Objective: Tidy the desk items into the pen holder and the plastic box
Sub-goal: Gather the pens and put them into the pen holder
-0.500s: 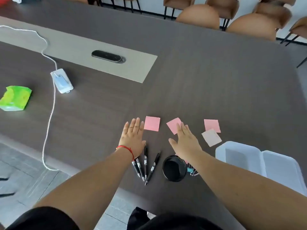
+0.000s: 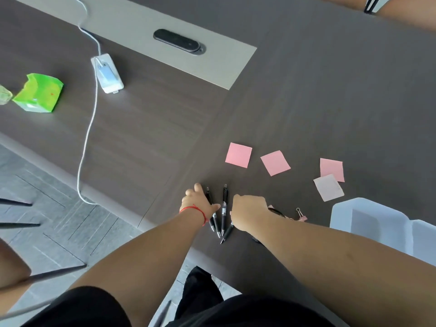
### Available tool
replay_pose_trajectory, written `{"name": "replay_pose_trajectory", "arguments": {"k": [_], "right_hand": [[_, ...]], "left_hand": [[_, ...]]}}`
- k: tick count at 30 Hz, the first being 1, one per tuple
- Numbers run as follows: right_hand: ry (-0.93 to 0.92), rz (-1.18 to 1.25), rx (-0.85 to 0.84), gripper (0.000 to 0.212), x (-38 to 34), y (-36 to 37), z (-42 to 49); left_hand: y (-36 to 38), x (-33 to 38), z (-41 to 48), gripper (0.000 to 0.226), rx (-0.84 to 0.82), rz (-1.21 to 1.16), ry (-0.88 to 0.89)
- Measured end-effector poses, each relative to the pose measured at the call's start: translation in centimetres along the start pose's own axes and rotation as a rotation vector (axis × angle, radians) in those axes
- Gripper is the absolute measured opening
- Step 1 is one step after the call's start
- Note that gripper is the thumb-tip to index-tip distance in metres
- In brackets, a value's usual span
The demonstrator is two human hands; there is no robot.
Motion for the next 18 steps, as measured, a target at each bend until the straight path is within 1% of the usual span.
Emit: {"name": "replay_pose_trajectory", "arguments": {"k": [2,3,6,7,10,14,18], "right_hand": [[0.034,0.024,-0.007,0.032,-0.2,0.4,0.7],[0.049,0.039,-0.008,0.038,-0.3,0.6,1.1],[0.108,0.085,-0.038,0.075,-0.8,1.1,2.4],[0.126,0.103,-0.029,0.080,-0.9,1.3,2.8],[0.202,0.269,0.015,0.078,-1.1,2.0,3.4],[0.331,0.490,0.063,0.064,-1.4,2.9,3.8],[0.390,0.611,0.136,0.065,-1.9,3.1,4.5]], "left_hand": [[0.4,0.0,0.0,0.080,-0.033,-0.044,-0.014],[0.6,0.0,0.1,0.076,-0.042,-0.064,-0.016],[1.0,0.1,0.1,0.069,-0.060,-0.117,-0.031],[1.1,0.2,0.2,0.070,-0.060,-0.121,-0.030],[1.3,0.5,0.1,0.074,-0.049,-0.092,-0.027],[1.1,0.4,0.2,0.057,-0.051,-0.103,-0.026],[1.2,-0.1,0.5,0.053,-0.112,-0.190,0.006]]}}
Point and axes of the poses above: each hand's wrist, its own z-axis towards the middle knuckle, its own y-axis out of the palm, x = y × z, the point moved 5 cm from there along z, towards the middle knuckle, and after that the axes turned 13 degrees about -y, right-handed, at the moved point
